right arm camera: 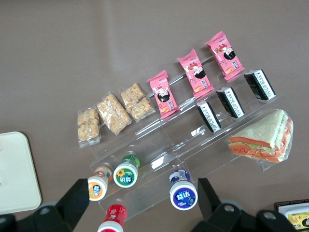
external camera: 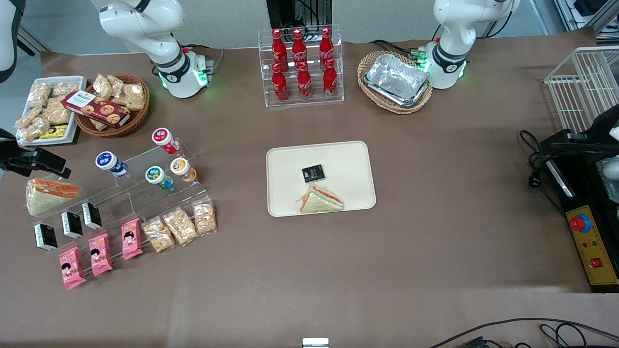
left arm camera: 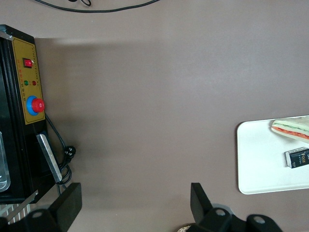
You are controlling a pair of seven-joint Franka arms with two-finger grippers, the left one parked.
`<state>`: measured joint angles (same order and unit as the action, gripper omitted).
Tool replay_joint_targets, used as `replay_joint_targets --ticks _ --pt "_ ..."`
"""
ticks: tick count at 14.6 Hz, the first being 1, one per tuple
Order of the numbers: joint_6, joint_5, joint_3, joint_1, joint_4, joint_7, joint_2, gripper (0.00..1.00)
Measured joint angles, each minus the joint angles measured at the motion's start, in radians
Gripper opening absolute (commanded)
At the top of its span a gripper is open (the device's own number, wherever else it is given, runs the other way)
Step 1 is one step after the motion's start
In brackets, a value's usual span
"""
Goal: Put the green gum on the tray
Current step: 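Move the right gripper toward the green-capped gum bottle on the rack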
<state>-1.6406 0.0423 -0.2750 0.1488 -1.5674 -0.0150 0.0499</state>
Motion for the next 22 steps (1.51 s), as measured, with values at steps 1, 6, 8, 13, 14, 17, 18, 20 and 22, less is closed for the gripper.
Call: replay_joint_targets --ticks 1,6,8,13,14,17,18,20,22 --pt "0.000 0.000 0.000 0.000 0.000 0.000 0.000 1.00" --pt "0.001 -0.009 0.000 0.001 0.000 0.000 0.000 1.00" --pt "0.002 -0.016 0.001 0.003 0.000 0.000 0.000 1.00" --pt "0.011 -0.024 0.003 0.005 -0.001 -0.006 -0.002 1.00" --pt "0.013 -0.024 0.003 0.006 -0.004 -0.006 -0.004 1.00" --pt "0.010 -0.024 0.004 0.025 -0.046 -0.006 -0.028 1.00" --pt "-0.006 -0.024 0.005 0.033 -0.080 -0.006 -0.047 1.00" --pt "-0.078 -0.024 0.013 0.048 -0.181 -0.003 -0.103 1.00" --pt "-0.121 -0.024 0.029 0.053 -0.268 0.001 -0.154 1.00"
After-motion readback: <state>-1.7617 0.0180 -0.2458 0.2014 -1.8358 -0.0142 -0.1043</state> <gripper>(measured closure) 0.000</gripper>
